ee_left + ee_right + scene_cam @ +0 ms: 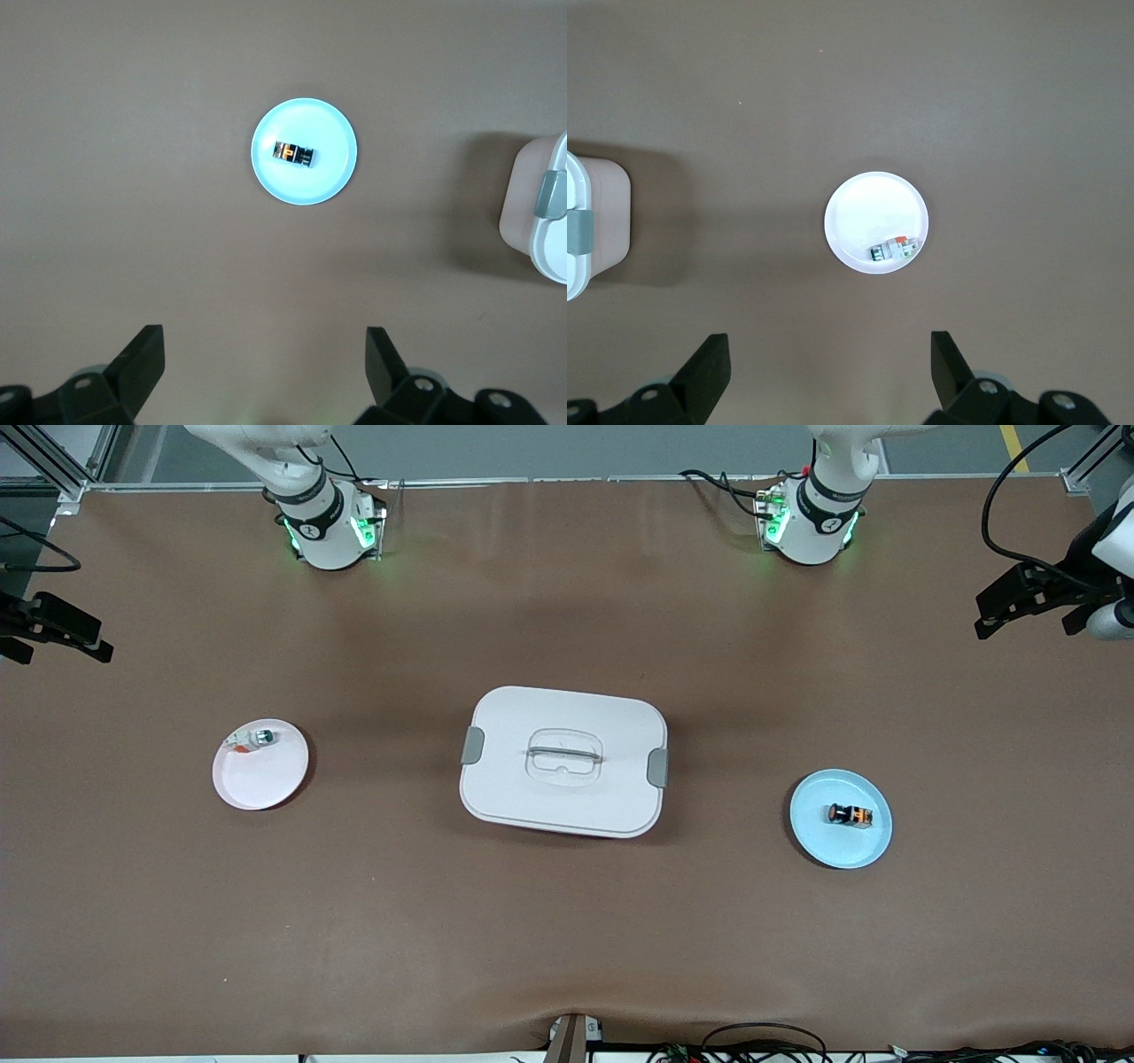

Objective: Transfer orange switch to right arm and place
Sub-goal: 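Move the left gripper toward the black-orange switch on the blue plate, then lower the left gripper and grasp the black-orange switch, then lift the switch with the left gripper while the right gripper reaches over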

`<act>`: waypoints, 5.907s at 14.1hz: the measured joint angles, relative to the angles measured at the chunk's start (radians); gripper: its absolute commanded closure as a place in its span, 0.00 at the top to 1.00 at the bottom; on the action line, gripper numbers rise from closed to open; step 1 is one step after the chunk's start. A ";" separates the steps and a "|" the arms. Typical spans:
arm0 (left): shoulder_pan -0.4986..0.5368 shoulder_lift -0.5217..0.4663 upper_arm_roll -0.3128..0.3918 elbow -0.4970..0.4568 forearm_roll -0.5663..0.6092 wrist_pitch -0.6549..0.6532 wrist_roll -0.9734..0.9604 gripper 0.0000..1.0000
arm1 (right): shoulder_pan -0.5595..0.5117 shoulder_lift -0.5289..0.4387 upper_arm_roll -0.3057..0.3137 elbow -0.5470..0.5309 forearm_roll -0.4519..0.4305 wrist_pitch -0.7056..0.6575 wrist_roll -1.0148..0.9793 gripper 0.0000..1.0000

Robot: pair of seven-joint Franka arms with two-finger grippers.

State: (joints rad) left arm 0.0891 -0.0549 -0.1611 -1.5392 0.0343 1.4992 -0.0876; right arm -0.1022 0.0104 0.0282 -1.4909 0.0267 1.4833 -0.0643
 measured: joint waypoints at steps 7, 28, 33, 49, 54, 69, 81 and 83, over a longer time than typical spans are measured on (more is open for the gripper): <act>0.001 0.047 0.000 0.000 0.000 -0.001 0.004 1.00 | 0.000 0.000 -0.001 -0.001 0.000 0.000 0.000 1.00; 0.003 0.427 -0.002 -0.458 0.001 0.957 0.179 1.00 | -0.021 0.000 -0.011 0.011 0.000 0.037 0.000 1.00; 0.009 0.502 0.003 -0.458 0.001 1.025 0.207 1.00 | -0.030 0.003 -0.013 0.011 0.000 0.035 0.000 1.00; 0.035 0.621 0.010 -0.455 0.001 1.137 0.209 0.78 | -0.065 0.156 -0.006 0.006 -0.001 0.065 -0.001 1.00; 0.037 0.628 0.010 -0.451 0.001 1.138 0.209 0.00 | -0.066 0.164 -0.009 0.006 -0.001 0.066 -0.001 1.00; 0.029 0.412 -0.203 -0.257 0.001 0.666 -0.197 0.00 | -0.067 0.211 -0.006 0.007 0.005 0.064 -0.001 1.00; -0.243 0.514 -0.410 0.052 0.000 0.636 -1.356 0.00 | -0.049 0.211 0.005 -0.083 0.321 0.085 0.000 1.00; -0.326 0.566 -0.409 0.128 0.000 0.640 -1.527 0.00 | -0.019 0.201 0.007 -0.127 0.389 0.140 0.001 1.00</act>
State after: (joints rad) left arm -0.2367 0.5111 -0.5700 -1.4109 0.0344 2.1393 -1.6148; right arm -0.1214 0.2112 0.0351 -1.6180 0.4157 1.6230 -0.0637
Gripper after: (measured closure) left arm 0.273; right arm 0.000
